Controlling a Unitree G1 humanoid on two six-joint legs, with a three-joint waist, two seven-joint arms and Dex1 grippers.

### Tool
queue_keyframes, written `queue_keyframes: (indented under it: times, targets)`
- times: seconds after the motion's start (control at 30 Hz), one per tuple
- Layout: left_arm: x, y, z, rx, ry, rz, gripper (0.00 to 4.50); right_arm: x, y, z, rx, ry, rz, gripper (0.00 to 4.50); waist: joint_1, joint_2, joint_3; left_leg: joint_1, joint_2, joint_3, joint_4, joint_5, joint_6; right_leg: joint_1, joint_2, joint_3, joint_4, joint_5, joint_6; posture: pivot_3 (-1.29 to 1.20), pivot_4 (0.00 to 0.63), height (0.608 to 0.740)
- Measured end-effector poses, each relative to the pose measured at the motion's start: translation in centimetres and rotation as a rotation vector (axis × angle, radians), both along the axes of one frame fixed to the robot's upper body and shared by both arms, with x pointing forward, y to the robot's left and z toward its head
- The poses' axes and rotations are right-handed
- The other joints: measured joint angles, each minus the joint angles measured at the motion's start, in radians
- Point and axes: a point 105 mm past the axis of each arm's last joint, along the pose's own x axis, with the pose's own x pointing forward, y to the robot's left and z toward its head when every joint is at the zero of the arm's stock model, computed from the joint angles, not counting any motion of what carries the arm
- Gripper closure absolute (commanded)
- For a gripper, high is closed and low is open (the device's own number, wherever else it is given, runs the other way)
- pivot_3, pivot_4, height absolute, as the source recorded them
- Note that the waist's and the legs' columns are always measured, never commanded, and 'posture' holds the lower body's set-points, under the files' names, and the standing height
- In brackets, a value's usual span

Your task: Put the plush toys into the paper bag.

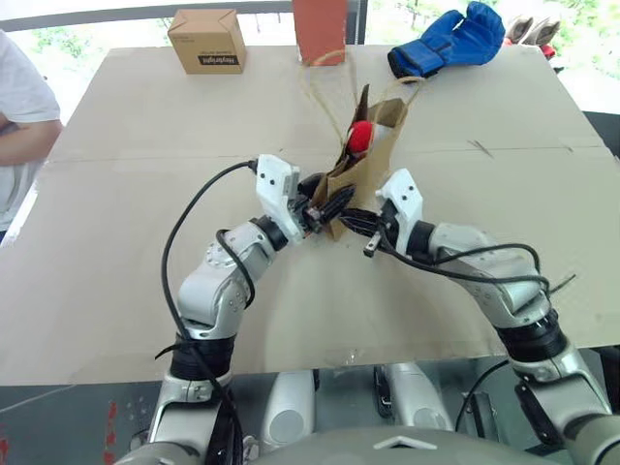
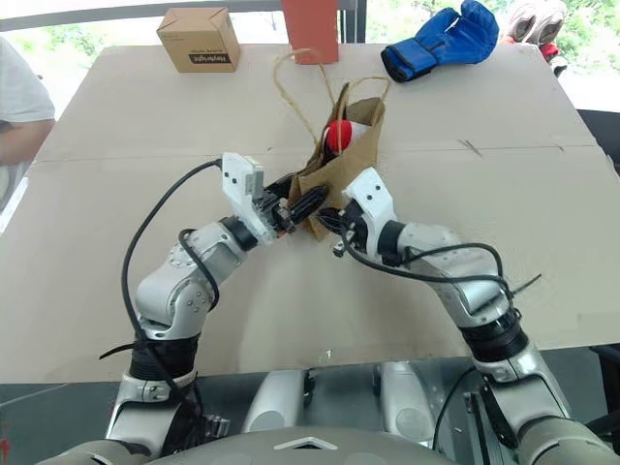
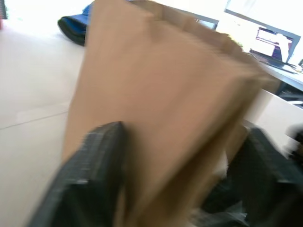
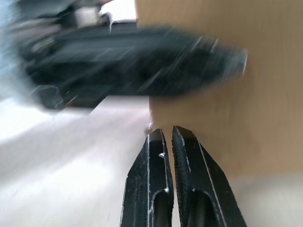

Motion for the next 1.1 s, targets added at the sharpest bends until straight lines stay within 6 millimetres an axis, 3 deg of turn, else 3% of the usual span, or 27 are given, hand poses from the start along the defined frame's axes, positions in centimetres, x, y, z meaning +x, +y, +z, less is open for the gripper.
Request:
queue_keyframes:
  times: [0.13,0.17,0.2,0.27,0.4,0.43,0.47,0.57,0.7,0.8,0.9,1.1]
  targets:
    - [0.7,0.1,0.1,0.016,-0.027,-0.018,4.29,-1.3,-1.3,0.9,0.018,-0.065,-0.033,4.5,-0.002,0.0,0.0,0.0,0.0,-0.001,0.0,0.0,0.0,0.0,0.001,0.0,0.001,0.0,0.0,0.0,0.15,0.74]
    - [0.7,0.3,0.1,0.034,-0.046,-0.039,4.46,-1.7,-1.6,1.5,0.056,-0.096,-0.053,4.5,-0.002,0.0,0.0,0.001,0.001,-0.001,0.0,0.0,0.0,0.0,0.002,0.0,0.001,0.0,0.0,0.0,0.15,0.74]
    - [0.8,0.6,0.2,0.065,-0.073,-0.08,4.46,-2.2,-2.3,2.4,0.138,-0.114,-0.078,4.5,-0.003,0.0,0.0,0.001,0.001,-0.001,0.0,0.0,0.0,0.0,0.002,-0.001,0.001,0.0,0.0,0.0,0.15,0.74]
    - [0.9,1.1,0.7,0.107,-0.121,-0.158,4.5,-3.0,-3.4,3.2,0.18,-0.13,-0.082,3.93,-0.003,0.0,0.0,0.001,0.001,-0.001,0.0,0.0,0.0,0.0,0.002,0.0,0.0,0.0,0.0,0.0,0.15,0.74]
    - [0.5,3.5,1.7,0.214,-0.195,-0.404,4.5,-5.3,-7.4,1.9,0.04,-0.128,-0.092,2.35,0.004,0.0,0.0,0.0,0.0,-0.001,0.0,0.0,0.0,0.0,0.001,0.0,-0.001,-0.002,-0.002,0.0,0.15,0.74]
    - [0.9,5.5,2.2,0.274,-0.224,-0.501,4.5,-6.4,-9.7,0.6,-0.038,-0.094,-0.109,1.65,0.007,0.0,0.0,0.0,0.0,-0.001,0.0,0.0,0.0,0.0,0.002,-0.001,-0.001,-0.002,-0.004,0.0,0.15,0.74]
    - [1.2,6.6,2.5,0.309,-0.253,-0.523,4.5,-6.9,-10.7,0.4,-0.059,-0.085,-0.121,1.17,0.002,0.0,0.0,0.0,0.001,-0.001,0.0,0.0,0.0,0.0,0.002,0.0,-0.001,-0.003,-0.004,0.0,0.15,0.74]
    - [2.2,7.6,2.9,0.408,-0.321,-0.596,4.5,-7.6,-12.1,1.4,-0.06,-0.131,-0.133,0.12,0.0,0.0,-0.001,0.0,0.0,0.0,0.003,0.0,0.0,0.001,0.002,0.001,0.0,-0.004,0.0,0.0,0.15,0.74]
    - [3.0,7.9,1.6,0.45,-0.313,-0.619,4.5,-8.0,-12.2,2.4,-0.072,-0.188,-0.116,0.05,-0.005,-0.001,-0.001,0.0,0.001,0.0,0.004,0.0,0.0,0.001,0.002,0.001,0.001,-0.002,0.003,0.0,0.15,0.74]
    - [3.3,8.3,1.1,0.446,-0.293,-0.602,3.59,-7.8,-12.1,2.5,-0.08,-0.2,-0.115,0.0,-0.003,-0.001,-0.001,-0.001,0.001,-0.001,0.004,0.0,0.0,0.001,0.002,0.001,0.001,-0.002,0.003,0.0,0.15,0.74]
    - [3.7,9.1,1.0,0.392,-0.272,-0.535,2.24,-7.7,-11.2,2.8,-0.064,-0.212,-0.091,0.0,-0.005,-0.001,-0.001,-0.001,0.001,-0.001,0.004,0.0,0.0,0.001,0.002,0.001,0.002,-0.002,0.003,0.0,0.15,0.74]
    - [1.5,13.6,0.0,0.224,-0.175,-0.334,2.24,-7.6,-12.2,2.2,-0.072,-0.181,-0.106,0.0,-0.016,-0.001,-0.001,0.0,0.002,-0.001,0.003,0.0,0.0,0.001,0.002,0.001,0.002,0.0,0.0,0.0,0.15,0.74]
